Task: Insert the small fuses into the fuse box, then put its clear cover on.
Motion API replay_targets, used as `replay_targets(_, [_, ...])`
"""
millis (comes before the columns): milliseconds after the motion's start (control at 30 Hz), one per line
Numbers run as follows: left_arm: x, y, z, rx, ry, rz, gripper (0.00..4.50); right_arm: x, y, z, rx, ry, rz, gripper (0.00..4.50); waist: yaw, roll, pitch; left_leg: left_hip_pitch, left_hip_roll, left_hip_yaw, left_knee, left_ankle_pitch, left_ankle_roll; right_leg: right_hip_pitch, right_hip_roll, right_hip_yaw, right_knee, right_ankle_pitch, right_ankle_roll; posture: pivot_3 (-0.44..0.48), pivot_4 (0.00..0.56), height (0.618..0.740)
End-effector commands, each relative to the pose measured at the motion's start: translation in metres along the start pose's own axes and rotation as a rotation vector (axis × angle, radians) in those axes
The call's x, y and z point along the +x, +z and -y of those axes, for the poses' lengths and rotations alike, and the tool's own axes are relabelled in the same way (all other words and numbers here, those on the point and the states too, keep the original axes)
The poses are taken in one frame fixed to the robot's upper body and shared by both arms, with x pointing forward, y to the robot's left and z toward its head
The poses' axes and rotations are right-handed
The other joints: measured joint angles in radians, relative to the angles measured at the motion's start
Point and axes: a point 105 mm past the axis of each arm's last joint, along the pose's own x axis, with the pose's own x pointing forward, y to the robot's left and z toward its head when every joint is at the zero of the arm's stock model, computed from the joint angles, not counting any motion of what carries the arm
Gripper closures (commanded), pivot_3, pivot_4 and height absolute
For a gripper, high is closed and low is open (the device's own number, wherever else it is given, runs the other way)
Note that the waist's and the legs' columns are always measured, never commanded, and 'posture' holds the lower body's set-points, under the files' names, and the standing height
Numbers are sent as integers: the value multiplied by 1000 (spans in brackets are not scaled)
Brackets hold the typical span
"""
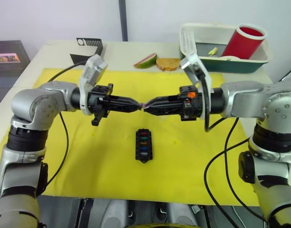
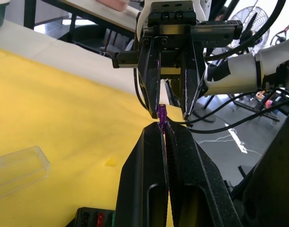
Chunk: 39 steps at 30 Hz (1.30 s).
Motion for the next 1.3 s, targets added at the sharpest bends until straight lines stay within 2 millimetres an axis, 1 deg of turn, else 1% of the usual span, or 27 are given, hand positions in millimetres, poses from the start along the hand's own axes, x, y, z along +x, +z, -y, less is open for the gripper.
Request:
replay_targets(33, [-3,9,1,51,19,20,4500,-1,6,-9,-35,36,18,4406,0,0,0,0,0,0,0,0,0,0,0,0,0,0,0,0,150,740])
replay_targets(67, [-3,9,0,51,19,20,4500,-1,6,-9,-36,37,18,4462,0,0,0,0,0,0,0,0,0,0,0,0,0,0,0,0,150,740])
replay_targets(300, [-3,7,-1,33,35,10,4500,-2,6,-9,-48,30,8,4462,0,0,0,0,0,0,0,0,0,0,0,0,0,0,0,0,150,740])
replay_targets(400, [-5,0,-8,33,102,-49,4500,-1,5,-9,-92,7,-29,4462,0,0,0,0,0,0,0,0,0,0,0,0,0,0,0,0,150,740])
replay_targets(433, [-7,-4,-9,43,117,-79,3837,-1,4,-8,-117,-6,-49,4500,0,0,0,0,0,0,0,0,0,0,0,0,0,0,0,0,150,740])
replay_targets(467, [-9,-8,-8,50,125,-101,3514,0,3,-7,-145,-20,-75,4500,-1,0,0,0,0,0,0,0,0,0,0,0,0,0,0,0,150,740])
replay_targets(500, [-14,-16,-8,62,147,-142,2961,2,-2,-3,-195,-48,-120,4500,-4,0,0,0,0,0,0,0,0,0,1,0,0,0,0,0,150,740])
replay_targets(567, [-24,-36,-10,68,190,-217,2013,8,-11,7,-294,-82,-201,4500,-6,0,0,0,1,0,0,0,0,0,2,1,0,0,0,0,150,740])
replay_targets(633, [-32,-51,-12,70,220,-255,946,13,-20,15,-374,-81,-256,4500,-3,0,0,1,1,1,0,0,0,0,4,2,0,0,0,0,150,740])
replay_targets(700, [-38,-66,-16,85,257,-287,16,21,-30,25,-460,-69,-315,4500,-1,0,0,1,2,1,0,0,0,0,4,2,0,0,0,0,150,740])
replay_targets(767, [-40,-77,-25,152,301,-310,16,30,-39,35,-523,-60,-366,4500,0,0,0,0,2,1,1,0,0,0,4,2,0,0,0,0,150,740])
replay_targets(900, [-37,-87,-30,222,320,-300,16,39,-45,49,-586,-54,-409,4500,5,-1,0,0,2,1,2,0,0,0,4,2,0,0,0,0,150,740])
replay_targets(1100, [-25,-92,-28,364,273,-282,16,42,-48,51,-607,-17,-438,4500,3,-1,0,-1,2,0,2,0,0,0,3,2,0,0,0,0,150,740])
replay_targets(1300, [-19,-104,-31,413,229,-326,16,43,-52,50,-590,1,-459,4500,2,-1,0,0,2,1,3,0,0,0,3,2,1,0,0,0,150,740])
